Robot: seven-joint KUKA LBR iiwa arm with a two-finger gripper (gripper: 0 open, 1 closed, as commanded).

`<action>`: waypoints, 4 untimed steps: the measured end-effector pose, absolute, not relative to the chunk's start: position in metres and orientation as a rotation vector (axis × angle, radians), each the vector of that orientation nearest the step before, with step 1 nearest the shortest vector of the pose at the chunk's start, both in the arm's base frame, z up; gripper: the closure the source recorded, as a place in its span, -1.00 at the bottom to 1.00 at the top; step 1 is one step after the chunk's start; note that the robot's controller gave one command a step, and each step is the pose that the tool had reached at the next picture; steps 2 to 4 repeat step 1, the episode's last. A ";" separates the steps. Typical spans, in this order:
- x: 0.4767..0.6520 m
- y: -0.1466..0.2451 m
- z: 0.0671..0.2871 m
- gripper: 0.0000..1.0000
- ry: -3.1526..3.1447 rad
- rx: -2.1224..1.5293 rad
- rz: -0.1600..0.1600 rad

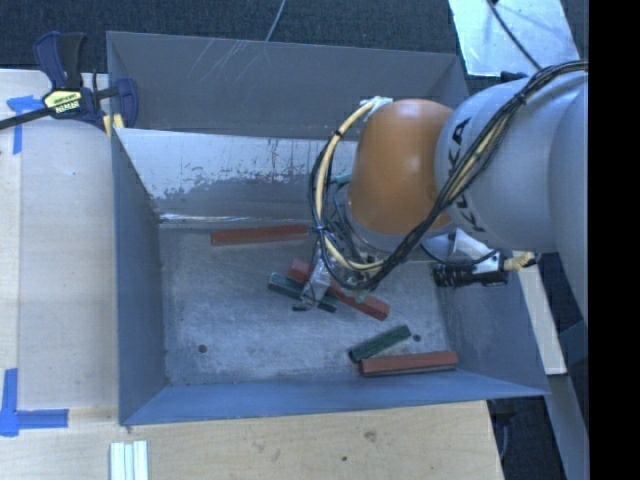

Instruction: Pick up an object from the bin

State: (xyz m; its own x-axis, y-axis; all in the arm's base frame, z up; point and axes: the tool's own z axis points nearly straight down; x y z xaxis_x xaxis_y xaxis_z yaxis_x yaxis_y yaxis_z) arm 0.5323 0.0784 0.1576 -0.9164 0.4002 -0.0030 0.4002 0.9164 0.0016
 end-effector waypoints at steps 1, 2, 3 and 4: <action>0.532 0.078 0.169 1.00 3.072 0.641 0.002; 0.532 0.078 0.169 1.00 3.072 0.641 0.002; 0.532 0.078 0.169 1.00 3.072 0.641 0.002; 0.532 0.078 0.169 1.00 3.072 0.641 0.002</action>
Offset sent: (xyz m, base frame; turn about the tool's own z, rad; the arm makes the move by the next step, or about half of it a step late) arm 0.0000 -0.0001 0.0259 0.0000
